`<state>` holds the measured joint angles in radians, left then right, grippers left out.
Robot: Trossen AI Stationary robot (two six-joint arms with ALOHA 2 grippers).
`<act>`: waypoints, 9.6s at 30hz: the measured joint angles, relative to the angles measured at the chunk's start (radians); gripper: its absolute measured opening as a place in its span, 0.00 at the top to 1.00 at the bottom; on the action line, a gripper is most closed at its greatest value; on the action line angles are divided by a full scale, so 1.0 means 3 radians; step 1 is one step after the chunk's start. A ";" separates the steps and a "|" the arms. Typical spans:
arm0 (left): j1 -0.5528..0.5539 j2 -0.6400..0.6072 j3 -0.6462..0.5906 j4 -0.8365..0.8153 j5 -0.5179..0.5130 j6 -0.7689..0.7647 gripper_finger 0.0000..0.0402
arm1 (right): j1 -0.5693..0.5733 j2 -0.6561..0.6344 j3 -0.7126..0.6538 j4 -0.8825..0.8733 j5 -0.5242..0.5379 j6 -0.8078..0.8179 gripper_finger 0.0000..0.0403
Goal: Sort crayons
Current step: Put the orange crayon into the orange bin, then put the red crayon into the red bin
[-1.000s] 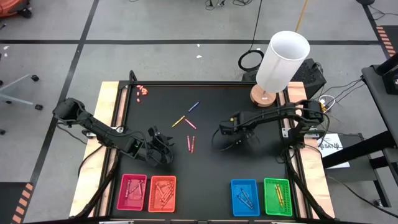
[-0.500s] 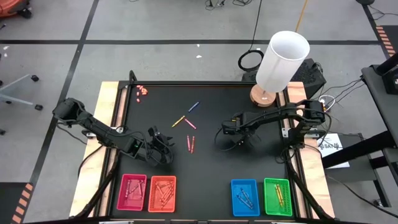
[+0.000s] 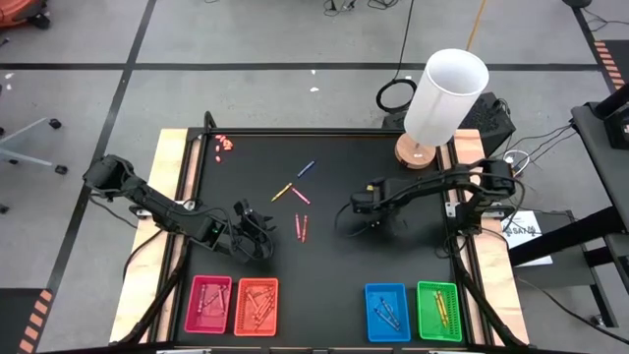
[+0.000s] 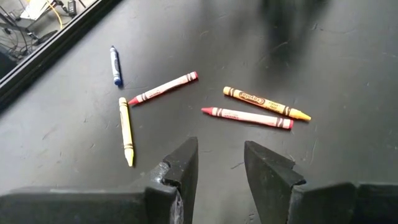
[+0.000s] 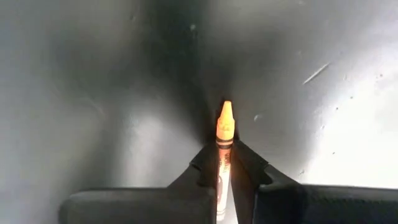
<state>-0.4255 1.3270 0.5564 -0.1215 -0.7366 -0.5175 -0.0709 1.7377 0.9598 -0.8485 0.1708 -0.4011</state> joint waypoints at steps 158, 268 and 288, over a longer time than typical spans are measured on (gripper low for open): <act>0.0221 0.0868 0.0234 0.2925 0.0748 0.1520 0.30 | 0.0960 -0.0048 -0.0669 0.6375 0.0034 0.0663 0.96; -0.1192 -0.0057 0.0371 0.0960 -0.0196 -0.0185 0.58 | 0.0997 -0.0049 -0.0669 0.5564 0.0326 0.1583 0.45; -0.0478 -0.0113 0.0371 0.0543 -0.0160 0.0294 0.58 | 0.0675 -0.0012 -0.0104 0.4285 0.1091 0.1827 0.50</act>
<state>-0.5690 1.2930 0.6678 0.0414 -0.7847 -0.4294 0.1317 1.7339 0.9287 0.4369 0.4980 0.1470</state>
